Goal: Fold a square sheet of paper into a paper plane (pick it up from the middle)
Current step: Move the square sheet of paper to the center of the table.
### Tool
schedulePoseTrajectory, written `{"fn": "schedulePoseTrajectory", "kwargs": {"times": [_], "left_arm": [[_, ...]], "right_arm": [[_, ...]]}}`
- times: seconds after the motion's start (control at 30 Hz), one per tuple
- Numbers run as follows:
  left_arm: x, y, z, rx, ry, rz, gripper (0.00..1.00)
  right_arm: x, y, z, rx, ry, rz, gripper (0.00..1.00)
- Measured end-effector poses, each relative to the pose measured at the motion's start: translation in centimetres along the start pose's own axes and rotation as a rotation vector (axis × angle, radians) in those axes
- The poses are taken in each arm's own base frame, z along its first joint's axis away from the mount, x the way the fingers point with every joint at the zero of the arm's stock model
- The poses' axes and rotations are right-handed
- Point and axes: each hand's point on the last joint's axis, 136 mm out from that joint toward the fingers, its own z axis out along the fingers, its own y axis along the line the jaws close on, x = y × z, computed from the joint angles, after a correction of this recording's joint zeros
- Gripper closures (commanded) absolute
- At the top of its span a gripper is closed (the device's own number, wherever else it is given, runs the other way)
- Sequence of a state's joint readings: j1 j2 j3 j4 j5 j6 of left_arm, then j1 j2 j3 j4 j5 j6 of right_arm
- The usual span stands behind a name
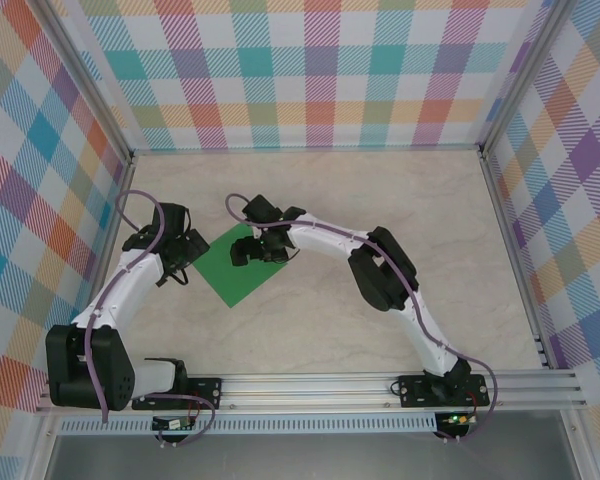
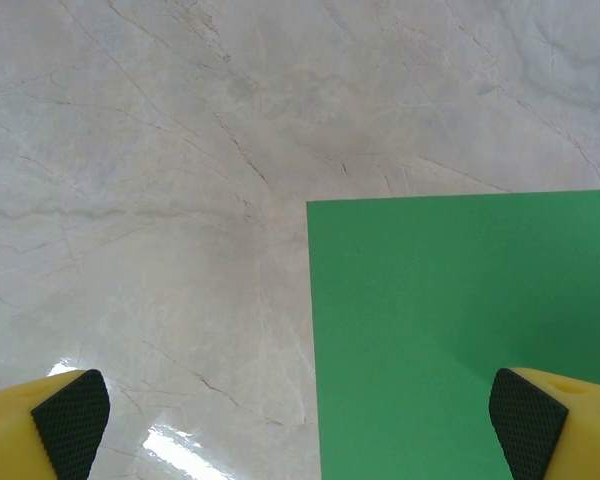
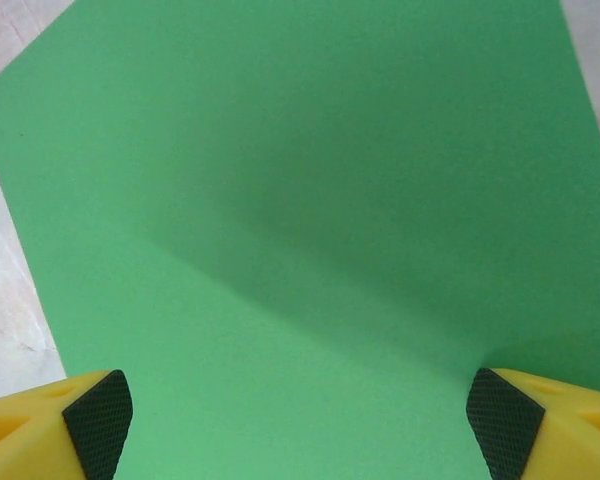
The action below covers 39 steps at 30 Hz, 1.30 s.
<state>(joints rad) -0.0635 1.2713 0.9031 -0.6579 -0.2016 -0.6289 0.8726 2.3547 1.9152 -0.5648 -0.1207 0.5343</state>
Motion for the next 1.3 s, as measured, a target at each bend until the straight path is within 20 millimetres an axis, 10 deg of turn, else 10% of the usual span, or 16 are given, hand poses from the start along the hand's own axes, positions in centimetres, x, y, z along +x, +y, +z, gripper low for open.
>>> {"fn": "schedulePoseTrajectory", "kwargs": {"times": [0.2,0.57,0.9,1.1,1.3], "left_arm": [[0.3,0.0,0.1,0.0,0.013,0.002,0.0],[1.1,-0.1,0.4,0.008,0.06,0.0,0.0],[1.8,-0.6,0.5,0.033,0.095,-0.004,0.0],[2.2,-0.5,0.7,0.034,0.109,-0.003,0.0],[2.5,-0.5,1.1,0.032,0.124,-0.001,0.0]], "right_arm": [[3.1,-3.9,-2.0,0.107,0.013,-0.069,0.08],[3.6,-19.7,-9.3,0.41,0.016,0.122,0.11],[-2.4,-13.0,-8.7,0.341,-0.074,0.082,0.1],[-2.8,-15.5,-4.9,0.377,-0.003,0.145,0.1],[-2.3,-16.1,-5.4,0.384,-0.013,0.202,0.09]]}}
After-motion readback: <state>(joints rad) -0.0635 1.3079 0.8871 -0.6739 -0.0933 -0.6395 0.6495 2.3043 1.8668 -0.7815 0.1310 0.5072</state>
